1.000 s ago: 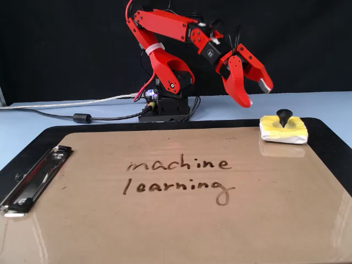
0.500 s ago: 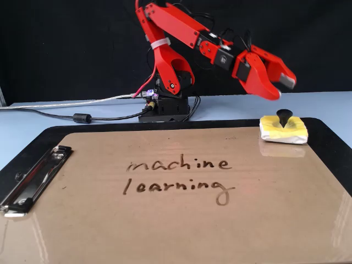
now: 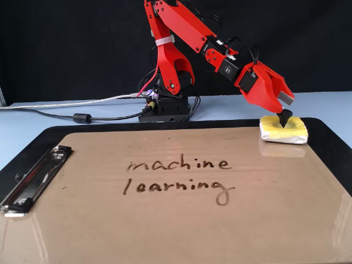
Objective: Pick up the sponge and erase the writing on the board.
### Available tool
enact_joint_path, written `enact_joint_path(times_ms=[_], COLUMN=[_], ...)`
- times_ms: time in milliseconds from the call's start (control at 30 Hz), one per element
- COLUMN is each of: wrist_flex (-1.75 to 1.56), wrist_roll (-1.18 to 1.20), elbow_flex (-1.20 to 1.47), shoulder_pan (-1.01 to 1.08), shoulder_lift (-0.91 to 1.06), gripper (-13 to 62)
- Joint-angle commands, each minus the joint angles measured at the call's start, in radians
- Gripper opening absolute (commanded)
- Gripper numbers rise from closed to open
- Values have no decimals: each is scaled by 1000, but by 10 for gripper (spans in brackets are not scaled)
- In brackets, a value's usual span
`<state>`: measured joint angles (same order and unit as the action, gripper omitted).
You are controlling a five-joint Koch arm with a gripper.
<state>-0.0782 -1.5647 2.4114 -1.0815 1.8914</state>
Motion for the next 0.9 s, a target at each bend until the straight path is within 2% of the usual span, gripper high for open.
enact_joint_path(times_ms=[0, 467, 867], wrist_flex=[-71, -104, -104], wrist_roll=[0, 3, 2], elbow_flex=[-48, -144, -38], shoulder_pan=[-15, -11, -21], shoulder_lift=[3, -236, -219], gripper=[334, 335, 336])
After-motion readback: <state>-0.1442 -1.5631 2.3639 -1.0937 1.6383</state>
